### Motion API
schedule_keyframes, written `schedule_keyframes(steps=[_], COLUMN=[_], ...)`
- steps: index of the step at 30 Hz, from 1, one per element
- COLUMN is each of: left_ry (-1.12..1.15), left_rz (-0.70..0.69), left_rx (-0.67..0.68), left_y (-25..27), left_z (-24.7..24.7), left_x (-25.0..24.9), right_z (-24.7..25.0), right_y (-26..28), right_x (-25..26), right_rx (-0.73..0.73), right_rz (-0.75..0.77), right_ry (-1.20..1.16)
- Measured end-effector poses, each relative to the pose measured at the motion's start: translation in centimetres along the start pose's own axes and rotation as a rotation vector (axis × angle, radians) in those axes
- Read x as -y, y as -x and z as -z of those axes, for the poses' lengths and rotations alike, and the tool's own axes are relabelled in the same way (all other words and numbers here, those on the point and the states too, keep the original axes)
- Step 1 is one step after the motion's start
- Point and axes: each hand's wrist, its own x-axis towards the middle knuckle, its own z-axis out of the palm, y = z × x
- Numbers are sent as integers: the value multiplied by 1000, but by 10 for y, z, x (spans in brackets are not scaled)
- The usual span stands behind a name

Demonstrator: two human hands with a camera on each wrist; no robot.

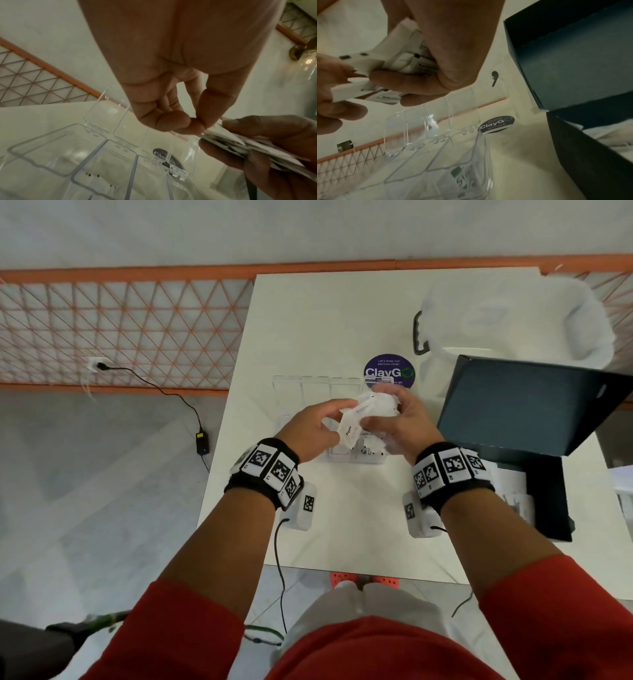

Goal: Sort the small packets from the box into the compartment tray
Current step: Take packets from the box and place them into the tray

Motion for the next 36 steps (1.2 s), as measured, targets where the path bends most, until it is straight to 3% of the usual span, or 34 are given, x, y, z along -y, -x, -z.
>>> schedule_keyframes(steps=[14,19,24,32,36], left_ry=[1,3,-159,-392,-564], left_rz=[99,113,102,47,86], left_rx=[-256,-249,-235,-95,13], left_y=[-4,-12,-22,-35,-46], left_z=[14,23,37,35,28], left_x=[12,32,51,58,57], right_z=[-9,-17,-31,-36,-31], right_y=[-9,-11,-15,-19,-20], right_x=[3,5,0,-6,2], right_rx=[69,30,-45,-93,-68], right_rz=[-9,-36,-40,-11,-23], right_ry=[44,21,-17,-12,-3])
